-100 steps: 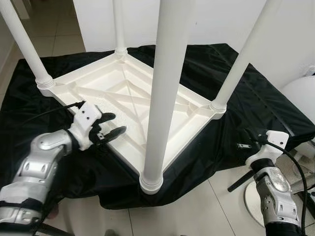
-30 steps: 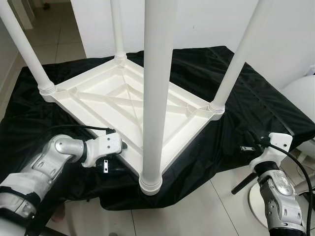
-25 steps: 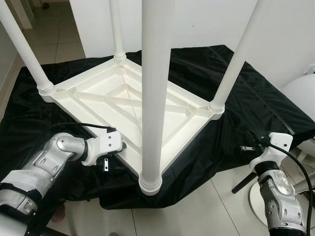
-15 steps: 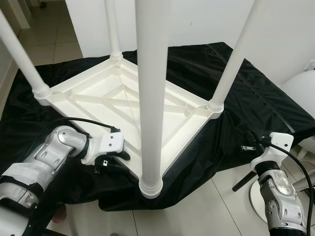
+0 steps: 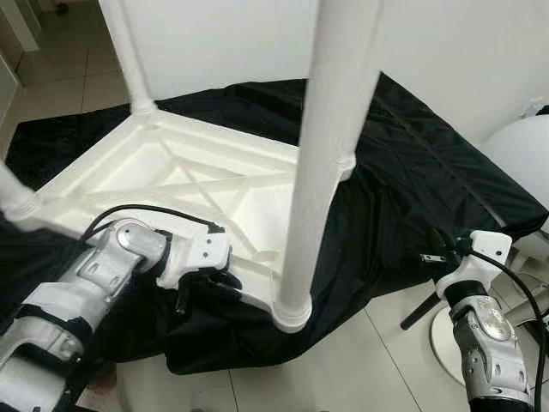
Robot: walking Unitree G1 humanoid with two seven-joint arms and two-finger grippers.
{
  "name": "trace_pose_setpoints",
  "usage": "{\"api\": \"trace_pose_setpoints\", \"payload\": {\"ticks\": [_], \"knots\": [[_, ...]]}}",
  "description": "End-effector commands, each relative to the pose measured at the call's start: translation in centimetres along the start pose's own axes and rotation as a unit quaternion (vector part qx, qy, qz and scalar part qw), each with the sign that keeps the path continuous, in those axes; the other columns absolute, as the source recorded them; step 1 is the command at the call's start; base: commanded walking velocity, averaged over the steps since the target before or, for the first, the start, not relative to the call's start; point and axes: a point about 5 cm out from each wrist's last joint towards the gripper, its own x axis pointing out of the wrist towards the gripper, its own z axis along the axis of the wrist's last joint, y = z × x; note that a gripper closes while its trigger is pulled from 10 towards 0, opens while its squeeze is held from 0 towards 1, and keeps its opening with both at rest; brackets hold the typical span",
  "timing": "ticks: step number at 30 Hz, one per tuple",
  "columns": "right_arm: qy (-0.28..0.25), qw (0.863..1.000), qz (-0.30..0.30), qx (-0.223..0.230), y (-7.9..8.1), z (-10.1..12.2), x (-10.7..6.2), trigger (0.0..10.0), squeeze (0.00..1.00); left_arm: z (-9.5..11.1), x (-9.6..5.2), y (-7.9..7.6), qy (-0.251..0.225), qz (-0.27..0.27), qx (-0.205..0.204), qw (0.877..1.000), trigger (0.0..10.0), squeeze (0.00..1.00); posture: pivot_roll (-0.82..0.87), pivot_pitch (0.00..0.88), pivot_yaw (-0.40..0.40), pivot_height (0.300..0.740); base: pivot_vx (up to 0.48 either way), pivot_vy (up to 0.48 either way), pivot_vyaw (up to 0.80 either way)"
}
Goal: Building children table
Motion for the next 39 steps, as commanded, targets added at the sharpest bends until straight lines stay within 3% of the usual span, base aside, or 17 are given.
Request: {"api": "trace_pose_setpoints", "payload": {"ticks": [1, 3, 7, 9, 13, 16, 18, 19, 20, 21, 26, 27, 33, 34, 35, 36, 39], "knots": [[-0.002, 1.0, 0.0, 0.004, 0.3, 0.1, 0.1, 10.0, 0.0, -1.8, -0.6, 0.9, 0.014, 0.122, -0.045, 0.991, 0.0, 0.0, -0.05, 0.088, 0.033, 0.74, 0.0, 0.0, 0.0], [-0.006, 1.0, -0.002, 0.007, 0.5, 0.2, 0.2, 10.0, 0.0, -1.7, -0.3, 1.9, 0.013, 0.173, -0.038, 0.984, 0.0, 0.0, -0.05, 0.088, 0.033, 0.74, 0.0, 0.0, 0.0], [-0.008, 1.0, -0.002, 0.009, 0.7, 0.2, 0.4, 10.0, 0.0, -1.7, -0.1, 2.8, 0.017, 0.217, -0.046, 0.975, 0.0, 0.0, -0.05, 0.089, 0.033, 0.74, 0.0, 0.0, 0.0], [-0.011, 1.0, -0.003, 0.014, 1.0, 0.3, 0.6, 10.0, 0.0, -1.7, 0.2, 3.7, 0.021, 0.266, -0.06, 0.962, 0.0, 0.0, -0.05, 0.09, 0.031, 0.74, 0.0, 0.0, 0.0], [-0.012, 1.0, -0.003, 0.015, 1.1, 0.3, 0.6, 10.0, 0.0, -1.6, 0.3, 4.0, 0.022, 0.279, -0.064, 0.958, 0.0, 0.0, -0.05, 0.09, 0.031, 0.74, 0.0, 0.0, 0.0], [-0.014, 1.0, -0.003, 0.017, 1.3, 0.3, 0.9, 10.0, 0.0, -1.0, 0.8, 5.3, 0.007, 0.338, -0.085, 0.937, 0.0, 0.0, -0.05, 0.093, 0.026, 0.74, 0.0, 0.0, 0.0], [-0.014, 1.0, -0.003, 0.017, 1.3, 0.3, 0.9, 10.0, 0.0, -1.0, 0.8, 5.3, 0.007, 0.338, -0.085, 0.937, 0.0, 0.0, -0.05, 0.093, 0.026, 0.74, 0.0, 0.0, 0.0], [-0.015, 1.0, -0.002, 0.016, 1.4, 0.3, 0.9, 10.0, 0.0, -0.8, 1.0, 5.6, 0.0, 0.353, -0.094, 0.931, 4.1, 0.0, -0.05, 0.093, 0.027, 0.74, 0.0, 0.0, 0.0], [-0.015, 1.0, -0.001, 0.015, 1.4, 0.4, 0.9, 10.0, 0.0, -0.5, 1.2, 5.8, -0.007, 0.362, -0.096, 0.927, 4.1, 0.0, -0.05, 0.093, 0.027, 0.74, 0.0, 0.0, 0.0], [-0.015, 1.0, 0.0, 0.014, 1.4, 0.4, 0.8, 10.0, 0.0, -0.2, 1.4, 5.9, -0.014, 0.369, -0.097, 0.924, 10.0, 0.0, -0.06, 0.094, 0.027, 0.74, 0.0, 0.0, 0.0], [-0.011, 1.0, 0.003, 0.016, 1.4, 0.3, 0.7, 10.0, 0.0, 0.4, 1.6, 5.8, -0.038, 0.366, -0.088, 0.926, 10.0, 0.0, -0.06, 0.094, 0.027, 0.74, 0.0, 0.0, 0.0], [-0.009, 1.0, 0.003, 0.018, 1.3, 0.2, 0.6, 10.0, 0.0, 0.5, 1.6, 5.7, -0.05, 0.36, -0.096, 0.927, 10.0, 1.0, -0.05, 0.097, 0.026, 0.74, 0.0, 0.0, 0.0], [-0.005, 1.0, 0.001, 0.019, 1.2, 0.1, 0.5, 10.0, 0.0, 0.8, 1.4, 5.5, -0.058, 0.359, -0.086, 0.927, 10.0, 1.0, -0.05, 0.098, 0.025, 0.74, 0.0, 0.0, 0.0], [-0.005, 1.0, 0.003, 0.02, 1.2, 0.0, 0.5, 10.0, 0.0, 0.9, 1.4, 5.5, -0.056, 0.364, -0.078, 0.927, 10.0, 0.73, -0.05, 0.101, 0.02, 0.74, 0.0, 0.0, 0.0], [-0.005, 1.0, 0.003, 0.02, 1.2, 0.0, 0.5, 10.0, 0.0, 0.9, 1.4, 5.5, -0.056, 0.364, -0.078, 0.927, 10.0, 0.73, -0.05, 0.101, 0.02, 0.74, 0.0, 0.0, 0.0], [-0.003, 0.999, 0.018, 0.03, 1.5, 0.0, 0.5, 10.0, 1.0, 1.1, 1.1, 5.6, -0.057, 0.375, -0.07, 0.923, 10.0, 0.0, -0.05, 0.101, 0.018, 0.74, 0.0, 0.0, 0.0], [-0.003, 0.999, 0.025, 0.033, 1.6, 0.0, 0.4, 10.0, 1.0, 1.2, 0.9, 5.7, -0.06, 0.379, -0.07, 0.921, 10.0, 0.0, -0.05, 0.101, 0.018, 0.74, 0.0, 0.0, 0.0]]}}
